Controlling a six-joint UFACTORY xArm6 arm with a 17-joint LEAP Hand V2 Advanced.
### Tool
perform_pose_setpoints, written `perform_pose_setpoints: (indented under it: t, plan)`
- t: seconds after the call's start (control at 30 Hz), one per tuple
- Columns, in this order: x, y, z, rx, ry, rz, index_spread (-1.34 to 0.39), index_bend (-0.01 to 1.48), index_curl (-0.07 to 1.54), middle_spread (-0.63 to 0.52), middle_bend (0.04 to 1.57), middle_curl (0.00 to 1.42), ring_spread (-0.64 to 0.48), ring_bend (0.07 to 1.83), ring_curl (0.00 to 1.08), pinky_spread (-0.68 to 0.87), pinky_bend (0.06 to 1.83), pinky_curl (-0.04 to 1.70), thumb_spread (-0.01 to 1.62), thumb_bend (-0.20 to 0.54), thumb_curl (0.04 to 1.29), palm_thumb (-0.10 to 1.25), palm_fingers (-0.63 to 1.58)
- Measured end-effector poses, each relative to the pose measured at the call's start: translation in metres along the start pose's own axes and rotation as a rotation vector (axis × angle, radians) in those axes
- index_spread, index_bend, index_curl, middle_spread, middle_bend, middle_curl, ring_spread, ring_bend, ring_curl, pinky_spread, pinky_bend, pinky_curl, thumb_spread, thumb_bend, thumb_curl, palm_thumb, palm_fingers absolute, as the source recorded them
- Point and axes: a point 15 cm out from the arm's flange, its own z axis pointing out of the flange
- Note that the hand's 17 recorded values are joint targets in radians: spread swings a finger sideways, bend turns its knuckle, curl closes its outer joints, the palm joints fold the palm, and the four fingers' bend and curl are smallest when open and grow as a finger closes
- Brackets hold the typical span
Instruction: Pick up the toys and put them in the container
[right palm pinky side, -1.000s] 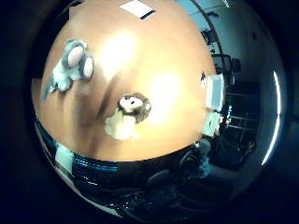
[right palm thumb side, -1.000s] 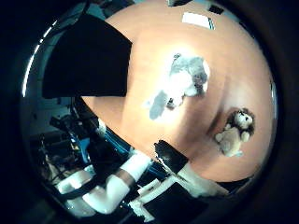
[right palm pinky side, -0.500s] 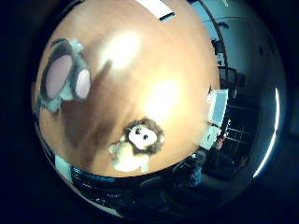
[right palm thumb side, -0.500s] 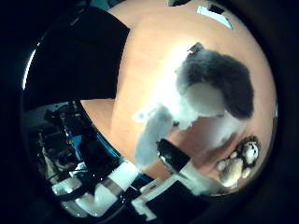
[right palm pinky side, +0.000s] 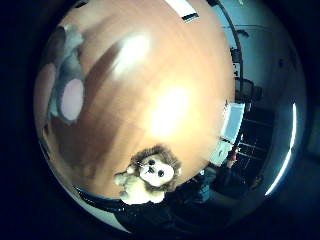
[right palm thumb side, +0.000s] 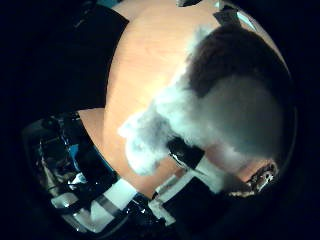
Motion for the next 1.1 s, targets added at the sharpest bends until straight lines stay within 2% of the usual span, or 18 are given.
perform_pose_setpoints:
  t: [0.03,0.13,0.23,0.33,0.37,0.4,0.47,0.57,0.67,0.87,1.1]
  plan:
    - [0.001,0.001,0.002,-0.009,0.006,-0.006,-0.45,0.17,0.29,-0.10,0.21,0.31,0.11,0.31,0.28,0.47,0.41,0.32,0.99,-0.025,0.32,0.63,0.38]
    - [0.001,0.008,0.007,-0.046,0.015,-0.024,-0.47,0.18,0.29,-0.17,0.28,0.33,-0.10,0.52,0.32,0.40,0.40,0.29,0.99,-0.022,0.32,0.65,0.65]
    - [-0.003,0.025,0.014,-0.120,0.002,-0.043,-0.48,0.20,0.31,-0.25,0.43,0.38,-0.27,0.69,0.36,0.12,0.46,0.28,1.00,-0.016,0.33,0.69,1.03]
    - [-0.001,0.037,0.015,-0.167,0.006,-0.057,-0.46,0.31,0.40,-0.27,0.60,0.47,-0.31,0.79,0.41,-0.26,0.68,0.34,1.00,-0.013,0.35,0.74,1.30]
    - [0.000,0.037,0.012,-0.162,0.012,-0.057,-0.45,0.43,0.45,-0.27,0.71,0.51,-0.29,0.86,0.44,-0.33,0.75,0.37,1.00,-0.015,0.36,0.76,1.43]
    - [0.001,0.037,0.009,-0.158,0.016,-0.058,-0.44,0.49,0.49,-0.26,0.78,0.54,-0.28,0.90,0.46,-0.35,0.81,0.39,1.01,-0.017,0.36,0.77,1.43]
    - [0.005,0.037,-0.003,-0.141,0.030,-0.051,-0.39,0.69,0.58,-0.23,0.94,0.59,-0.26,1.01,0.51,-0.36,0.94,0.46,1.01,-0.016,0.37,0.80,1.42]
    - [0.012,0.040,-0.038,-0.091,0.064,-0.021,-0.34,0.89,0.68,-0.19,1.10,0.65,-0.24,1.17,0.57,-0.31,1.11,0.55,1.00,-0.009,0.40,0.87,1.32]
    - [0.014,0.054,-0.075,-0.058,0.080,0.021,-0.29,1.01,0.73,-0.17,1.22,0.69,-0.22,1.27,0.61,-0.27,1.19,0.62,1.01,-0.003,0.43,0.95,1.27]
    - [0.001,0.091,-0.138,-0.037,0.055,0.074,-0.24,1.11,0.76,-0.14,1.33,0.73,-0.20,1.40,0.66,-0.22,1.28,0.72,1.04,-0.009,0.49,1.02,1.16]
    - [0.010,0.094,-0.275,0.112,0.105,0.120,-0.21,1.15,0.76,-0.14,1.36,0.74,-0.21,1.41,0.69,-0.20,1.28,0.79,1.04,-0.014,0.55,1.02,1.12]
